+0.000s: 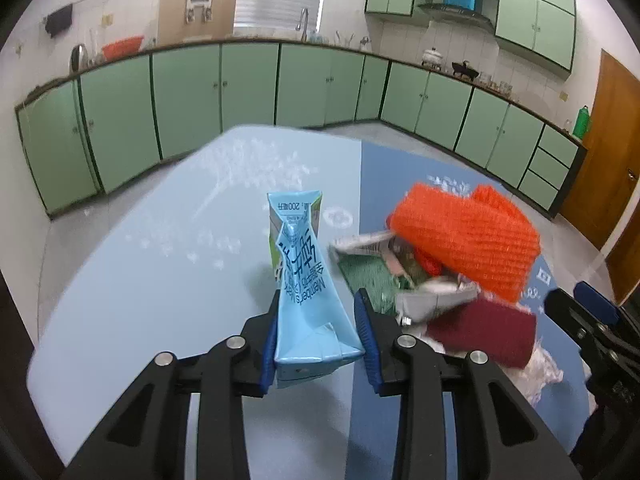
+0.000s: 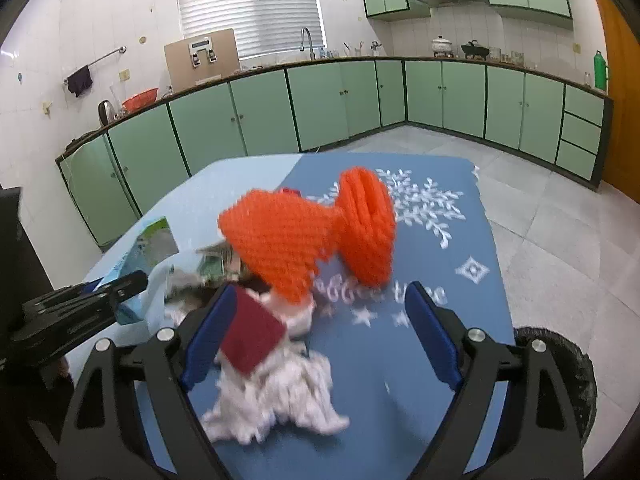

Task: Collect trash
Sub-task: 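Grasp an orange mesh sleeve with the right tool while the left tool holds the carton, then carry the carton and mesh sleeve over the bin and release both, then grasp the green-and-white paper wrapper with the left tool while the right tool grasps another orange mesh sleeve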

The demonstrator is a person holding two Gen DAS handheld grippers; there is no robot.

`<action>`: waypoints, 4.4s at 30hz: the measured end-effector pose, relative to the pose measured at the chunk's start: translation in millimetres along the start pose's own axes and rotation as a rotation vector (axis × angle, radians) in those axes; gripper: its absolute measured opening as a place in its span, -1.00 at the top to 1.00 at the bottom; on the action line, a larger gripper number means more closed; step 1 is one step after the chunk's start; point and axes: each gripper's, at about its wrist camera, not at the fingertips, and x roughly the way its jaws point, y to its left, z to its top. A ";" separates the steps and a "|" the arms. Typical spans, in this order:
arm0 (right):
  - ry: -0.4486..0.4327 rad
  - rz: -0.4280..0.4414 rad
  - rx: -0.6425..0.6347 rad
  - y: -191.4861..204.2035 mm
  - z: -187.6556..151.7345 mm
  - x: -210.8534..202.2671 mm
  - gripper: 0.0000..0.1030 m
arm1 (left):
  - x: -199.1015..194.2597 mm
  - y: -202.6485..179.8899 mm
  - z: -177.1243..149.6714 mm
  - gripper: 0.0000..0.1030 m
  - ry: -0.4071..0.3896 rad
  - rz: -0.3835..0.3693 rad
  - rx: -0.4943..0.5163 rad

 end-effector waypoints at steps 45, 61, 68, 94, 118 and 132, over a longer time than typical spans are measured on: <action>-0.062 0.101 -0.018 6.2 36.9 -22.0 0.82 | -32.1 -28.4 40.0 0.34 -0.067 -0.066 0.038; -0.123 -0.121 0.073 -87.1 25.6 -103.4 0.82 | -41.7 -138.9 35.8 0.34 -0.084 -0.283 0.185; -0.126 -0.241 0.125 -137.1 2.9 -134.6 0.82 | -43.4 -199.8 23.8 0.34 -0.072 -0.415 0.277; -0.035 -0.467 0.314 -239.8 -86.4 -155.4 0.82 | -3.7 -327.9 -44.9 0.34 0.085 -0.599 0.430; 0.012 -0.558 0.394 -258.9 -98.1 -141.7 -0.81 | 7.6 -325.1 -38.4 -0.42 0.122 -0.596 0.431; -0.125 -0.422 0.350 -207.4 -56.4 -143.9 -0.83 | -34.0 -230.1 5.3 -0.67 -0.068 -0.432 0.372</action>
